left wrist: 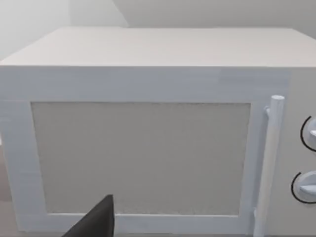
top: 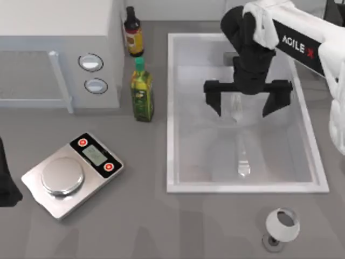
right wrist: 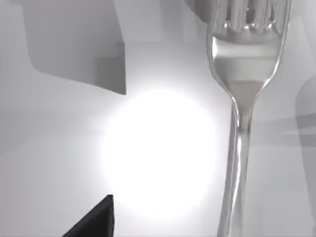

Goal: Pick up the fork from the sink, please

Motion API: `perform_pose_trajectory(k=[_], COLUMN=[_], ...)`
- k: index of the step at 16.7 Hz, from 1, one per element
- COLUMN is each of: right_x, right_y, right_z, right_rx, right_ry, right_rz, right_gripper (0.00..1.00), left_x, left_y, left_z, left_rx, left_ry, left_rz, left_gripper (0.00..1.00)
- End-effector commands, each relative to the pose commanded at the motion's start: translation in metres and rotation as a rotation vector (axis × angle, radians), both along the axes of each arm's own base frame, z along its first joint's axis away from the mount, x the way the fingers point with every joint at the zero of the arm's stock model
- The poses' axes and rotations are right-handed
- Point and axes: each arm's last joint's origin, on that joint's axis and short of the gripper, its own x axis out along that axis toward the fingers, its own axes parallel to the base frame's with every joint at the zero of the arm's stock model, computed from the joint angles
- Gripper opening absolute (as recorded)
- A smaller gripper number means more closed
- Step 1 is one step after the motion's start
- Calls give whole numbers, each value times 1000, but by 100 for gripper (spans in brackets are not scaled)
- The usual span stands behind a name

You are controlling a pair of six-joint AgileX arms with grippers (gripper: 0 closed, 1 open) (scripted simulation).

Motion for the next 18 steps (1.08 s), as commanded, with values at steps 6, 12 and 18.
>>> perform_pose_trajectory(k=[6,12,18], right_x=[-8,-8,-8], right_y=[-2,-2,-2], right_z=[-66,-66,-66], right_rx=[-3,-3,-3], right_ry=[8,8,8], right_rz=[2,2,2], right_gripper=[100,85,40], left_x=[0,0,0], left_y=[0,0,0], left_z=[0,0,0], left_rx=[0,0,0], left_ry=[0,0,0], left_rz=[0,0,0], left_gripper=[100,100,100])
